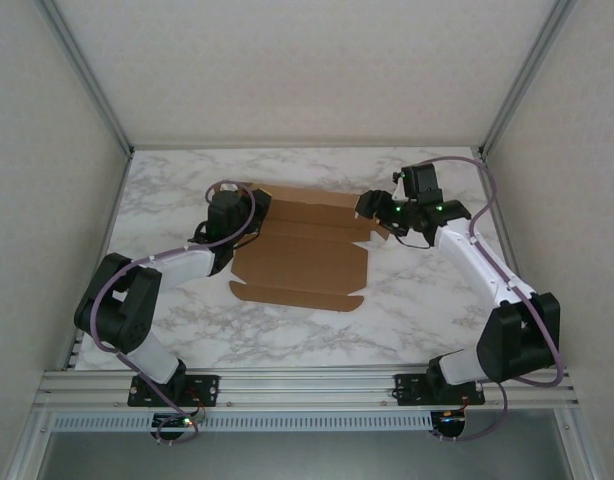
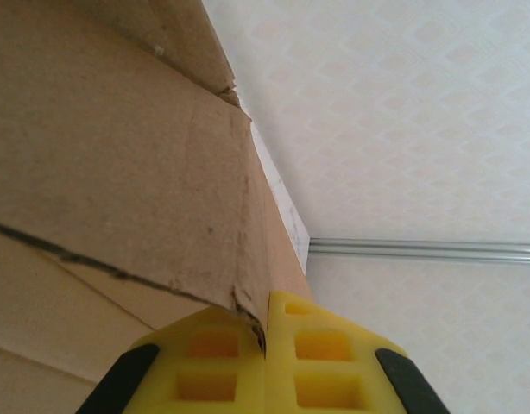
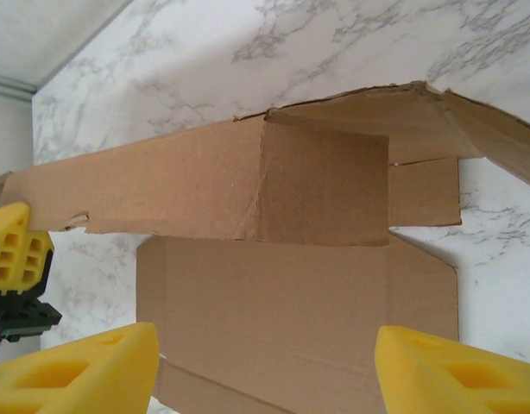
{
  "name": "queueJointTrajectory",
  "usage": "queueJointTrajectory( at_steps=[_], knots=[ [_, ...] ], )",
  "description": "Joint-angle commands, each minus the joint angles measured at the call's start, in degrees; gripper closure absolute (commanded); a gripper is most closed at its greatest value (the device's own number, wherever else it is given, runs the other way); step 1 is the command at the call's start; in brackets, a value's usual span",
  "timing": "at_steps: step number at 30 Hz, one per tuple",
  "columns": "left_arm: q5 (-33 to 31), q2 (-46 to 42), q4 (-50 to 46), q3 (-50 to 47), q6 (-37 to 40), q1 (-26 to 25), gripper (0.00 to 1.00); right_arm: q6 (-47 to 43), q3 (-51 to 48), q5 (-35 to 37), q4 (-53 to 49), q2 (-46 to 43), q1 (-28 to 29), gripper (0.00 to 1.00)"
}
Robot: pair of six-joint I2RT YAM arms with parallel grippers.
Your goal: Fold the paper box
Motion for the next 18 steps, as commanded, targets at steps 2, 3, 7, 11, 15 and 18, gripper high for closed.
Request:
queueJointTrajectory(
  at_steps=[2, 3, 7, 11, 15, 18],
  knots=[
    [1.4, 0.6, 0.8, -2.1, 0.2, 0.3, 1.0, -2.3, 6.1, -1.6, -2.6, 3.7, -0.1, 0.33],
    [1.2, 0.6, 0.8, -2.2, 0.1, 0.3, 1.0, -2.3, 6.6, -1.1, -3.0, 4.3, -0.1, 0.33],
    [0.6, 0.4, 1.0, -3.3, -0.4, 0.2, 1.0, -1.6, 8.4, -1.0, -3.5, 7.4, -0.1, 0.33],
    [0.4, 0.4, 0.9, -3.8, -0.4, 0.2, 1.0, -1.0, 9.4, -1.5, -3.9, 9.8, 0.0, 0.33],
    [0.8, 0.9, 0.3, -2.8, 0.1, 0.2, 1.0, -0.9, 10.2, -1.7, -3.2, 11.5, -0.1, 0.34],
    [1.2, 1.2, -0.1, -2.0, 0.1, 0.2, 1.0, -0.4, 11.4, -2.1, -2.9, 13.4, -0.2, 0.34]
  ],
)
